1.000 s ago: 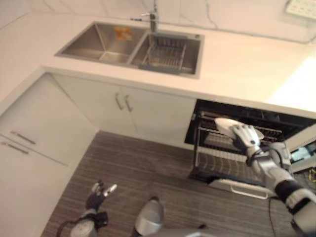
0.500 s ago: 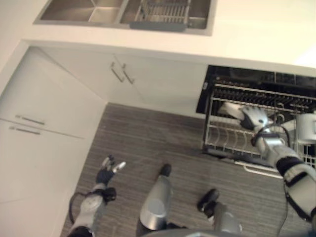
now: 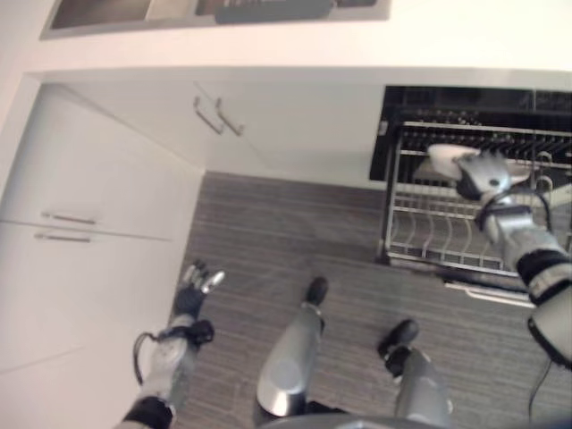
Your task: Place the dishes in the dishwasher.
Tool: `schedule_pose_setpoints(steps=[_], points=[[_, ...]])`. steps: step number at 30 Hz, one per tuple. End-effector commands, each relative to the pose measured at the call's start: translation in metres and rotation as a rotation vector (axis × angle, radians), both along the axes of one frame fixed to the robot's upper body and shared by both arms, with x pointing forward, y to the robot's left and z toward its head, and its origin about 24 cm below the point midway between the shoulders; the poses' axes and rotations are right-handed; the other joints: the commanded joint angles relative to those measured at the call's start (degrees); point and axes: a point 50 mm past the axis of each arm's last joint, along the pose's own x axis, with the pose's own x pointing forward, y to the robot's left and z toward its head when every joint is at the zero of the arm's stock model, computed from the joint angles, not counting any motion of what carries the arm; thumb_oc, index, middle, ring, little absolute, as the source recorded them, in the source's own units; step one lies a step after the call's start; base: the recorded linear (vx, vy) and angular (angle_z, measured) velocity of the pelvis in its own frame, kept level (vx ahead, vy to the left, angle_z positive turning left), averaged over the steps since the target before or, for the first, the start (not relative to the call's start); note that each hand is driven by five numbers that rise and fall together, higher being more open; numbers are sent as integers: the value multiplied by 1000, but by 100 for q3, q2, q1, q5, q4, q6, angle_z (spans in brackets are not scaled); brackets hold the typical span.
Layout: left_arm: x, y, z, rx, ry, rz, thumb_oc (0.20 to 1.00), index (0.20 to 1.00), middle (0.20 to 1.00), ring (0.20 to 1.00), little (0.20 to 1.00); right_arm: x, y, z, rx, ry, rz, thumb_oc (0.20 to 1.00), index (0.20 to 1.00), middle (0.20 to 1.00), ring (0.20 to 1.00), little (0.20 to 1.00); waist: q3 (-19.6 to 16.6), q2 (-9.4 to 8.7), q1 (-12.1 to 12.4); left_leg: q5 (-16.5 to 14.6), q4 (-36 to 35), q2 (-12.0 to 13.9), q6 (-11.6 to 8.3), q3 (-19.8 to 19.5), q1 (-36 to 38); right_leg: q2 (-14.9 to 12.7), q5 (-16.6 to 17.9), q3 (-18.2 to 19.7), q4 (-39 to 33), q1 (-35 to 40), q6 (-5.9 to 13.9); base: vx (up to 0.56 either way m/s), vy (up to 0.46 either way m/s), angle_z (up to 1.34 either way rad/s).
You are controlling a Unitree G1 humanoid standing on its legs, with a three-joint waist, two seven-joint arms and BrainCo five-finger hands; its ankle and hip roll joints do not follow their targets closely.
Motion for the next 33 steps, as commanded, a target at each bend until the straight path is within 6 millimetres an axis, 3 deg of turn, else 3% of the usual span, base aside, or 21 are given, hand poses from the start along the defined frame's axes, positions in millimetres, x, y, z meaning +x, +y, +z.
schedule_pose_setpoints(steps=[1,16,19,22,24,26,27,28,29,33], points=[[2,14,18,45,-89,26,1000,1000,1000,1000,1000,6,3,26,-95,-104,32,200,200,200,200,200,-192,-115,-22,201,125,51,80,455,-412,-59,560,252,-395,6,430,-8,-5,-4],[5,20,31,41,-168,55,1000,1000,1000,1000,1000,8,6,19,-77,-59,20,200,200,200,200,200,-36,-73,2,244,125,32,93,503,-642,-70,605,268,-395,-250,445,-4,-4,-2],[7,20,34,38,-179,48,1000,1000,1000,1000,1000,11,9,12,-15,24,3,200,200,200,200,200,-9,-69,0,252,125,25,91,509,-681,-65,614,290,-395,-296,448,0,0,0],[14,17,40,30,-200,39,1000,1000,1000,1000,1000,13,11,-9,102,183,-88,203,203,203,203,203,65,-47,4,263,125,20,89,510,-707,-75,627,287,-395,-334,435,0,0,0],[17,16,43,28,-207,32,1000,1000,1000,1000,1000,14,14,-16,145,235,-105,479,479,479,479,479,95,-39,17,273,125,21,85,516,-712,-82,636,272,-395,-339,433,0,0,0],[20,14,45,28,-210,29,1000,1000,1000,1000,1000,14,15,-20,198,253,-119,583,583,583,583,583,111,-34,26,278,125,24,80,520,-712,-88,639,256,-395,-333,431,0,0,0],[21,13,47,26,-212,29,1000,1000,1000,1000,1000,14,16,-21,217,253,-120,721,721,721,721,721,115,-30,31,287,125,22,78,514,-721,-86,644,247,-395,-334,429,0,0,0],[22,13,48,25,-212,27,1000,1000,1000,1000,1000,15,17,-22,229,255,-119,953,953,953,953,953,121,-27,35,295,125,23,72,518,-716,-87,653,237,-395,-327,432,0,0,0],[23,13,48,26,-212,24,1000,1000,1000,1000,1000,15,17,-22,243,256,-126,1000,1000,1000,1000,1000,125,-27,37,298,125,23,70,518,-716,-86,660,231,-395,-327,434,0,0,0],[24,12,50,28,-205,18,1000,1000,1000,1000,1000,15,13,-21,291,283,-154,1000,1000,1000,1000,1000,142,-56,41,306,125,23,62,512,-720,-70,671,228,-395,-331,434,0,0,0]])
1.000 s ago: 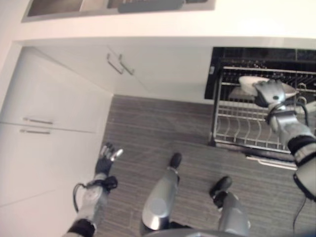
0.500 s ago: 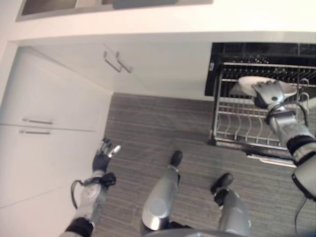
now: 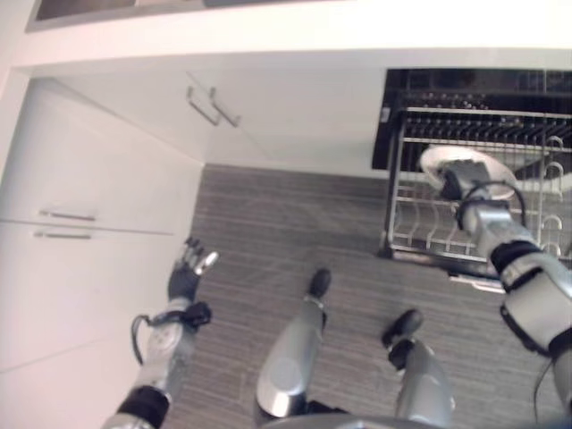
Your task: Place the dishes in the dishwasher.
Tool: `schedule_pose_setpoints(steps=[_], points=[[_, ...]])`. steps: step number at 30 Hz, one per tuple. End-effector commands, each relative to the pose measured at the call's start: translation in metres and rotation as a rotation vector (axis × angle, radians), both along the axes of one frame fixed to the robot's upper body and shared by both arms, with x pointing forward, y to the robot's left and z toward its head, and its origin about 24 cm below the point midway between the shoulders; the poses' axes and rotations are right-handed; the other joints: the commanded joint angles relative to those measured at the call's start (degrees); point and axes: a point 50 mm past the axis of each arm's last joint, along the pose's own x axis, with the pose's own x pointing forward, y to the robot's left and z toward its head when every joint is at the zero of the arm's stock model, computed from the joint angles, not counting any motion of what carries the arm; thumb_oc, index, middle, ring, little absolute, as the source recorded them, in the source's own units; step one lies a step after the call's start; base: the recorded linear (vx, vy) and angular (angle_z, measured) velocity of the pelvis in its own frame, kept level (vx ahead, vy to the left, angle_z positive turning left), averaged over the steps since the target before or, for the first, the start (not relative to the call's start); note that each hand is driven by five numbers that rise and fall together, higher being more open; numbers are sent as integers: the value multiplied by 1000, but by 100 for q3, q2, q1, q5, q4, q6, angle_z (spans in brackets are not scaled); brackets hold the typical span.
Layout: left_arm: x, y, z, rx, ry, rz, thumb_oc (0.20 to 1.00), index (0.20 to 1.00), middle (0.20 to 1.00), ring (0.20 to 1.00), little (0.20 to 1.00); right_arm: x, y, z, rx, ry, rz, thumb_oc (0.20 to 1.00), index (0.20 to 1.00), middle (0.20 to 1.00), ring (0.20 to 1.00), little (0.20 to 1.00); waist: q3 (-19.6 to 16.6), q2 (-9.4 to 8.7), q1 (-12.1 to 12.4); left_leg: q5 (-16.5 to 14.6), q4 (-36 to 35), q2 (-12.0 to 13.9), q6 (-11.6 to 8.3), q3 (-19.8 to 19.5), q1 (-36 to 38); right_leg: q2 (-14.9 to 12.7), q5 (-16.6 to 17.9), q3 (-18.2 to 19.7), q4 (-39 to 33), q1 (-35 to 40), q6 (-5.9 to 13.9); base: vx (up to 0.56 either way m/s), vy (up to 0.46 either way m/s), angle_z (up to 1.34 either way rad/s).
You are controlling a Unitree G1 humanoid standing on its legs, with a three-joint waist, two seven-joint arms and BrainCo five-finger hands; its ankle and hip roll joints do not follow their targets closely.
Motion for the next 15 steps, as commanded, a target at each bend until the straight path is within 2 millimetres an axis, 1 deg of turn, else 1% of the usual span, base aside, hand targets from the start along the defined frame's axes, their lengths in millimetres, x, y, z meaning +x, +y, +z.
schedule_pose_setpoints(steps=[1,6,8,12,15], points=[[7,12,21,40,-73,16,1000,1000,1000,1000,1000,1,-8,8,41,-7,-34,1000,1000,1000,1000,1000,129,-47,36,209,114,9,77,451,-378,-102,583,154,-415,43,471,0,0,0],[7,11,22,47,-72,8,1000,1000,1000,1000,1000,-1,-14,4,108,24,-93,1000,1000,1000,1000,1000,140,-104,45,212,114,33,73,460,-357,-82,592,140,-415,72,468,0,0,0],[10,10,24,49,-68,8,1000,1000,1000,1000,1000,-3,-17,-1,183,70,-129,1000,1000,1000,1000,1000,120,-132,45,216,114,48,65,465,-345,-71,596,140,-415,88,468,0,0,0],[10,10,24,44,-57,7,1000,1000,1000,1000,1000,-4,-24,3,382,45,-179,1000,1000,1000,1000,1000,107,-141,5,211,114,64,59,498,-293,-65,604,177,-415,116,460,0,0,0],[10,11,25,50,-53,4,1000,1000,1000,1000,1000,-2,-25,9,462,34,-174,1000,1000,1000,1000,1000,110,-212,-14,192,114,89,52,512,-252,-34,601,202,-415,148,456,0,0,0]])
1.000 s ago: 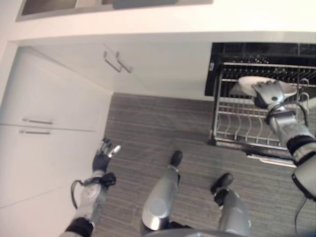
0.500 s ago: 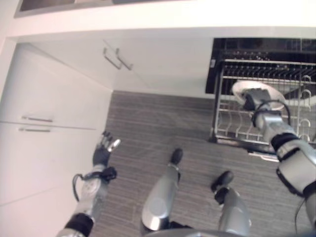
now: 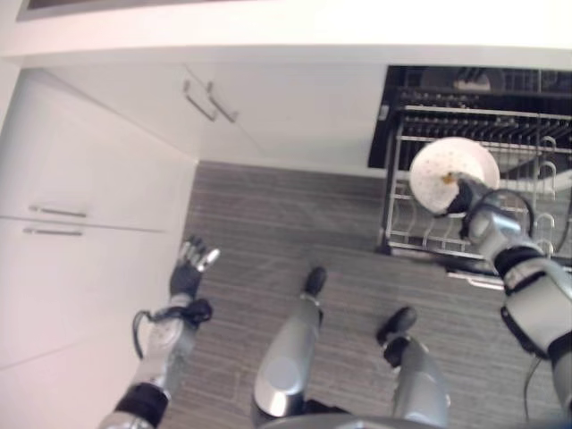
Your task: Place the dishes in the dishwasher.
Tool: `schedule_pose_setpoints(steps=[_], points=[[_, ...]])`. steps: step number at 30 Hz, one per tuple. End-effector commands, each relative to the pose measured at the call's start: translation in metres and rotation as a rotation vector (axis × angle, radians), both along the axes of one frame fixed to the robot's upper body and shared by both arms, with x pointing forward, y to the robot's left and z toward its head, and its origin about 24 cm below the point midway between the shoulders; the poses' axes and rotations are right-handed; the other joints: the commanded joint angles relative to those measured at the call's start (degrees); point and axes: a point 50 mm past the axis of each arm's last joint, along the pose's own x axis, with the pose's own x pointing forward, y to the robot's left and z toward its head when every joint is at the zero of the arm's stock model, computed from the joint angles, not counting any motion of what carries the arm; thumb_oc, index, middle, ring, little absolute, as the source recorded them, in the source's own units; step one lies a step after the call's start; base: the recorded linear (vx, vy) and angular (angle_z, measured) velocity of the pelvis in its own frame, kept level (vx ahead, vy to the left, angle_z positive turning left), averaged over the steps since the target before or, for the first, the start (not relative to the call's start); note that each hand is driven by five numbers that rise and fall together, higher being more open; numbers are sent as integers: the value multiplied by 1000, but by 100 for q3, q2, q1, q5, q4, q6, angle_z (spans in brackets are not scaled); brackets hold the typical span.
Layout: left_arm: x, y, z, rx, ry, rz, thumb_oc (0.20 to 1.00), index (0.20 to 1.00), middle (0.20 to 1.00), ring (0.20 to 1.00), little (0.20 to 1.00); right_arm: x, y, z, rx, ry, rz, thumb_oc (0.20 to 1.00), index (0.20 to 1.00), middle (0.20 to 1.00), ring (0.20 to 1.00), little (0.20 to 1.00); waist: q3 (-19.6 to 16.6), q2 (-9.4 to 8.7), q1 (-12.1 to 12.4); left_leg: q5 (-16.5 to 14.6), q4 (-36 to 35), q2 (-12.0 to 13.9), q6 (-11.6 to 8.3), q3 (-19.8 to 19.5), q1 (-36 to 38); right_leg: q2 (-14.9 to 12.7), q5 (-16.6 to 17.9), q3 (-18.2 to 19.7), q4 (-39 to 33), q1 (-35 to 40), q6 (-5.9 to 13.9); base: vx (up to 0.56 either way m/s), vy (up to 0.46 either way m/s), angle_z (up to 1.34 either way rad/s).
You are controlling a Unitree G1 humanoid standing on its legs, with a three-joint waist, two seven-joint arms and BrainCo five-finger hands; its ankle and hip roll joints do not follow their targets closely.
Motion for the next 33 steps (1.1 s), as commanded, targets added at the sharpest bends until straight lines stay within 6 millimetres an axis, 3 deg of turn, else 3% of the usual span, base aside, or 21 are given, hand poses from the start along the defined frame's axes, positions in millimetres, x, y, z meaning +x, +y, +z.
schedule_pose_setpoints(steps=[1,8,14,19,26,28,32,33], points=[[6,13,21,58,-68,16,1000,1000,1000,1000,1000,5,-4,23,145,-76,-9,1000,1000,1000,1000,1000,29,-163,-23,169,29,115,40,518,-222,-21,509,213,-388,133,468,0,0,0],[3,18,23,73,-55,43,1000,1000,1000,1000,1000,6,2,38,692,-314,-22,1000,1000,1000,1000,1000,-41,-488,-185,49,29,258,33,621,55,109,491,327,-388,374,425,31,2,-9],[-12,25,17,93,-23,110,1000,1000,1000,1000,1000,-16,14,29,984,-412,8,1000,1000,1000,1000,1000,-234,-840,-481,-96,29,397,51,797,435,231,468,424,-388,686,412,60,4,-14],[-26,27,4,110,40,170,1000,1000,1000,1000,1000,-54,23,-4,1110,-442,-30,1000,1000,1000,1000,1000,-533,-1063,-802,-226,29,497,112,988,867,350,419,579,-388,1033,396,106,11,-25],[-50,35,-15,129,135,232,1000,1000,1000,1000,1000,-106,1,-42,1138,-465,-221,1000,1000,1000,1000,1000,-990,-1197,-1176,-280,29,593,197,1220,1264,391,401,732,-388,1295,424,94,7,-21],[-55,38,-22,125,165,247,1000,1000,1000,1000,1000,-124,-4,-67,1285,-462,-377,1000,1000,1000,1000,1000,-1074,-1165,-1308,-306,29,637,204,1335,1442,383,383,770,-388,1419,453,62,17,-12],[-59,38,-28,125,198,243,1000,1000,1000,1000,1000,-140,2,-99,1418,-394,-518,1000,1000,1000,1000,1000,-1146,-1111,-1353,-323,29,674,199,1409,1607,370,353,768,-388,1553,470,68,-8,-17],[-62,38,-31,134,219,226,1000,1000,1000,1000,1000,-148,14,-122,1574,-320,-596,1000,1000,1000,1000,1000,-1186,-1079,-1341,-331,29,690,191,1438,1701,359,328,745,-388,1648,476,87,-49,-3]])
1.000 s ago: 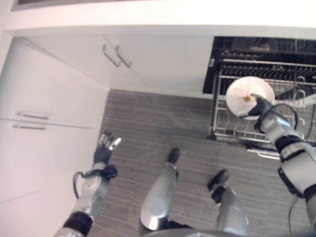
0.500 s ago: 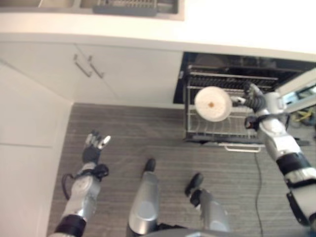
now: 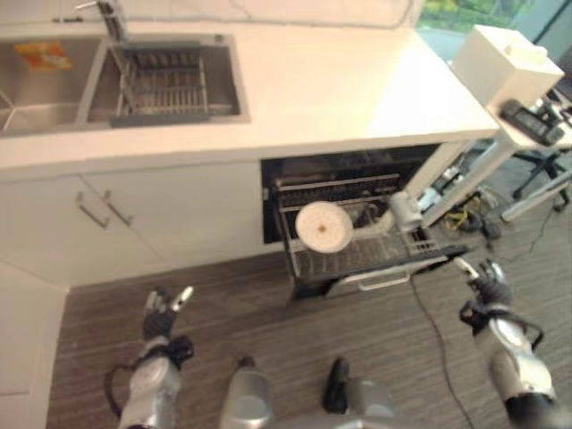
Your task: Place the dishes in the dishwasher.
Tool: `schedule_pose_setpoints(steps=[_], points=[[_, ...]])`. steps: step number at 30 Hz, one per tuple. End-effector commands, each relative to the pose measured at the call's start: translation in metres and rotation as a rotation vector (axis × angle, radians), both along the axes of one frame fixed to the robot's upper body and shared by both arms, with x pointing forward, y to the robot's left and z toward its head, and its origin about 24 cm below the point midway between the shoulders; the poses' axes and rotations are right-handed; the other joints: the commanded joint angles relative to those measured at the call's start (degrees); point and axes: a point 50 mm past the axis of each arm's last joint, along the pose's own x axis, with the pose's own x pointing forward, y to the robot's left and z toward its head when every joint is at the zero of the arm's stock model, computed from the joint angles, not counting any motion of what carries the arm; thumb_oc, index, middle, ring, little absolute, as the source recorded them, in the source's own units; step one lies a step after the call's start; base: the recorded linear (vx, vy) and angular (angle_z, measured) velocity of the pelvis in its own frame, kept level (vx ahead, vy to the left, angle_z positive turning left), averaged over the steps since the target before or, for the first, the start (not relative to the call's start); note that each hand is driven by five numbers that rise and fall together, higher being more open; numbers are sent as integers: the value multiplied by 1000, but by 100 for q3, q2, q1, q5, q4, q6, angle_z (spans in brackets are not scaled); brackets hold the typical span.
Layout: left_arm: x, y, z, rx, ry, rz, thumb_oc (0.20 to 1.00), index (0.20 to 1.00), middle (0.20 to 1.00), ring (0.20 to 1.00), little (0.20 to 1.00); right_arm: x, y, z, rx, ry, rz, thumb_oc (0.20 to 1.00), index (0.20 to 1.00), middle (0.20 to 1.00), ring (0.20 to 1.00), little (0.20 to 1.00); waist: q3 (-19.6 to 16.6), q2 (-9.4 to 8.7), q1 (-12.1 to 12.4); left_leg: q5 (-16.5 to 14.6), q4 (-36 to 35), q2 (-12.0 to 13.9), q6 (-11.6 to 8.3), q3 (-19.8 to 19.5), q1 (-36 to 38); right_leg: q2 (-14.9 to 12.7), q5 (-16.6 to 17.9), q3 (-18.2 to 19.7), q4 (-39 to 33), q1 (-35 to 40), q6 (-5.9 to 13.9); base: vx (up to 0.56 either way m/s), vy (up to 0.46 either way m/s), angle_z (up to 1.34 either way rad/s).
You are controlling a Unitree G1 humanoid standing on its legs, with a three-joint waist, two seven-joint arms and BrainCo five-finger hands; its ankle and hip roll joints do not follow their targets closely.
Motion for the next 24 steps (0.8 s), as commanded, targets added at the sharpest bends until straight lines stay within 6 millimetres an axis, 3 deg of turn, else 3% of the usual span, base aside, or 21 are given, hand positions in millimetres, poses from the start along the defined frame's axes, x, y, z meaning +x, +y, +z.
schedule_pose_setpoints(steps=[1,7,10,12,15,24], points=[[-1,8,10,83,-15,-68,1000,1000,1000,1000,1000,7,7,-1,193,-54,-6,1000,1000,1000,1000,1000,-24,139,156,258,-224,269,-9,491,149,-95,5,-76,312,214,443,74,-51,1],[-6,3,-1,78,38,-116,1000,1000,1000,1000,1000,-4,39,-44,641,-27,-75,1000,1000,1000,1000,1000,-164,292,245,238,-224,274,-66,521,308,-106,-89,-169,312,397,429,76,-23,3],[-12,0,-9,67,69,-135,1000,1000,1000,1000,1000,-9,50,-58,850,-40,-130,200,200,200,200,200,-234,394,283,242,-224,253,-105,504,351,-133,-125,-214,312,445,417,75,6,3],[-20,-5,-18,48,103,-155,1000,1000,1000,1000,1000,-17,47,-72,926,-25,-167,200,200,200,200,200,-274,530,333,261,-224,201,-139,461,367,-189,-150,-262,312,471,398,110,49,15],[-25,-9,-23,33,120,-170,1000,1000,1000,1000,1000,-19,41,-76,988,-32,-199,200,200,200,200,200,-269,653,389,288,-224,154,-170,415,348,-245,-160,-320,312,466,382,49,57,18],[-31,-27,-33,-36,129,-184,1000,1000,1000,1000,1000,8,-11,-51,868,-57,-226,200,200,200,200,200,-138,1197,519,435,-224,-131,-219,168,65,-524,-71,-435,312,268,361,-10,100,13]])
